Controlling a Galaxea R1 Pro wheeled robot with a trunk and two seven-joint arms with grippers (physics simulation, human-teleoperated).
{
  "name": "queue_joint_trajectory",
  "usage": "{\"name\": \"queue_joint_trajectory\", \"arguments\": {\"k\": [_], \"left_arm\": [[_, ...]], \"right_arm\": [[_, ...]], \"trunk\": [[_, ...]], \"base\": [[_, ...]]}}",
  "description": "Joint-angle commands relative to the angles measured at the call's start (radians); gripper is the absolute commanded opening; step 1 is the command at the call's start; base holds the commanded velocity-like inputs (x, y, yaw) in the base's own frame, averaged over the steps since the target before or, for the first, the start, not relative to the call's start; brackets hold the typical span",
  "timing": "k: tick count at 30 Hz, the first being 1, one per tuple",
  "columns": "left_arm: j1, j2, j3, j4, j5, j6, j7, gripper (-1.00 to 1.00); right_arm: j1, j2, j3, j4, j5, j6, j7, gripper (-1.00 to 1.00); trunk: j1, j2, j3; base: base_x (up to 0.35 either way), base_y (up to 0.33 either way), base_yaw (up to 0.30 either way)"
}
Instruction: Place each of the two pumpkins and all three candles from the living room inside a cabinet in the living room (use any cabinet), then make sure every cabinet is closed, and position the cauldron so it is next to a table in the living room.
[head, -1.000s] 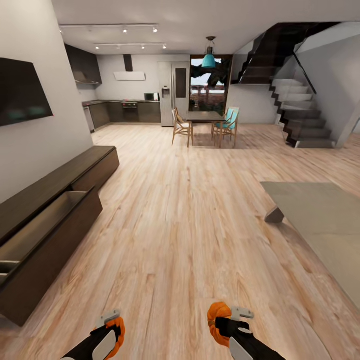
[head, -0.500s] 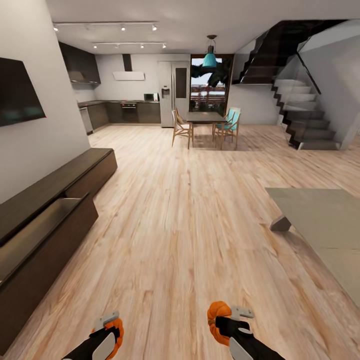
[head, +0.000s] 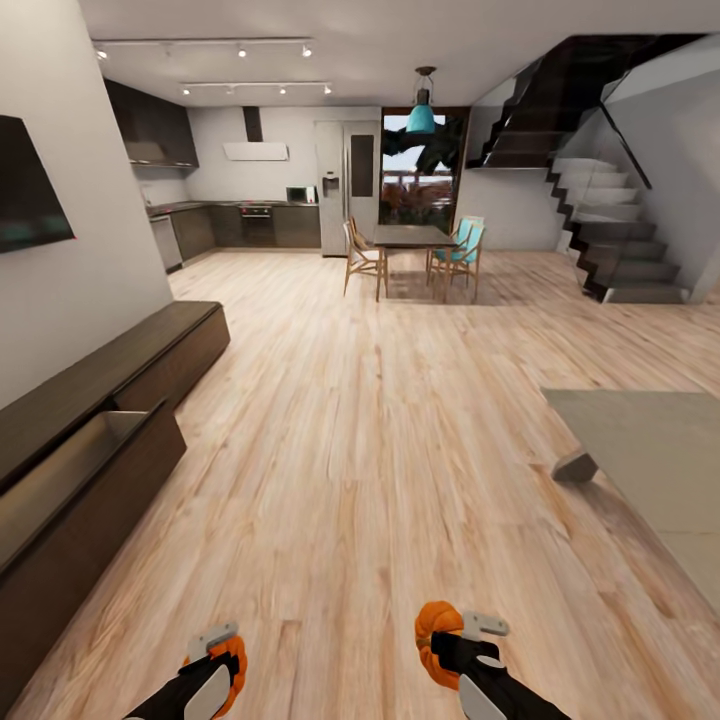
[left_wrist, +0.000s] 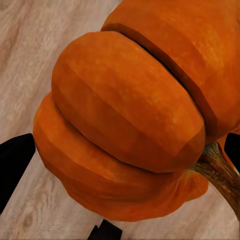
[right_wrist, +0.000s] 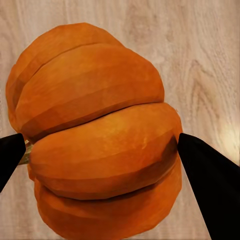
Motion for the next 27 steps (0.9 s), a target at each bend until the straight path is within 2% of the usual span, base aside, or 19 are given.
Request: {"name": "queue_joint_trajectory", "arguments": {"k": [1, 27], "left_arm": [[0.0, 0.001, -0.009, -0.003, 0.001, 0.007, 0.009, -1.0], [0.0, 0.0, -0.009, 0.012, 0.0, -0.001, 0.009, -1.0]], "right_arm": [[-0.001, -0.001, 0.008, -0.001, -0.006, -0.001, -0.007, -1.0], [-0.001, 0.0, 0.008, -0.001, -0.006, -0.002, -0.007, -1.0]], "trunk": [[0.0, 0.0, -0.001], [0.0, 0.0, -0.001]], "base": [[0.329, 0.0, 0.0], [0.329, 0.0, 0.0]]}}
